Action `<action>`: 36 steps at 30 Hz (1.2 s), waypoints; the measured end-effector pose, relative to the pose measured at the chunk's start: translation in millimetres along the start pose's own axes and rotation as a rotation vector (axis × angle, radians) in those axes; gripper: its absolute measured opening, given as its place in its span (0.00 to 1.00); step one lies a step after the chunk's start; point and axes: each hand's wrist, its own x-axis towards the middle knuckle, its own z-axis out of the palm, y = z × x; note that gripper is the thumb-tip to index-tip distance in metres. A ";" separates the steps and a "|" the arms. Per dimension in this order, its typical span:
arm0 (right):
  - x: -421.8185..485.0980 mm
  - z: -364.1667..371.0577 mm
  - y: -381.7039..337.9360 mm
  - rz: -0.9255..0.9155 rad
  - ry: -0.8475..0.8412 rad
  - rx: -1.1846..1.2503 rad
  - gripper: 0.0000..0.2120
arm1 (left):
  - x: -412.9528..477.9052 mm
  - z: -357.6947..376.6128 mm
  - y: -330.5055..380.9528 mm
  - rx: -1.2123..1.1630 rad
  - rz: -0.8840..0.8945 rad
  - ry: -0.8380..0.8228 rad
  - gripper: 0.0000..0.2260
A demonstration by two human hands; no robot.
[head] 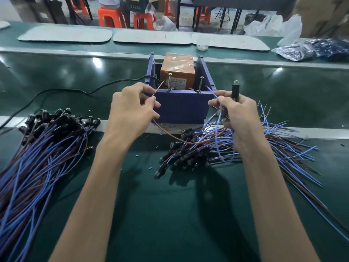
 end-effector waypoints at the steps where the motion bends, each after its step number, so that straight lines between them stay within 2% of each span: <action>1: -0.4 0.0 -0.3 -0.003 -0.007 0.009 0.11 | -0.2 0.2 0.3 0.000 0.009 -0.001 0.06; 5: -1.7 0.0 0.3 -0.014 -0.020 0.018 0.10 | -0.3 0.7 1.1 0.018 0.027 -0.015 0.07; 9: -1.4 2.8 2.6 0.027 -0.017 0.000 0.03 | -0.9 1.3 1.6 0.017 0.033 -0.030 0.07; 13: -2.4 7.4 7.9 0.002 -0.072 -0.200 0.06 | -0.6 3.1 0.2 0.044 0.003 -0.068 0.06; 21: -18.6 33.2 17.9 -0.028 -0.412 -0.542 0.12 | -1.4 8.2 -5.9 0.235 -0.156 -0.280 0.05; 25: -28.0 44.6 20.9 -0.118 -0.461 -0.730 0.14 | -0.7 6.5 -9.9 0.287 -0.216 -0.327 0.06; 31: -44.0 67.3 28.2 -0.282 -0.456 -1.147 0.20 | 0.2 -3.6 -16.2 0.341 -0.299 -0.407 0.07; 36: -48.5 72.1 30.6 -0.323 -0.495 -1.149 0.10 | -0.5 -2.6 -13.7 0.364 -0.290 -0.391 0.07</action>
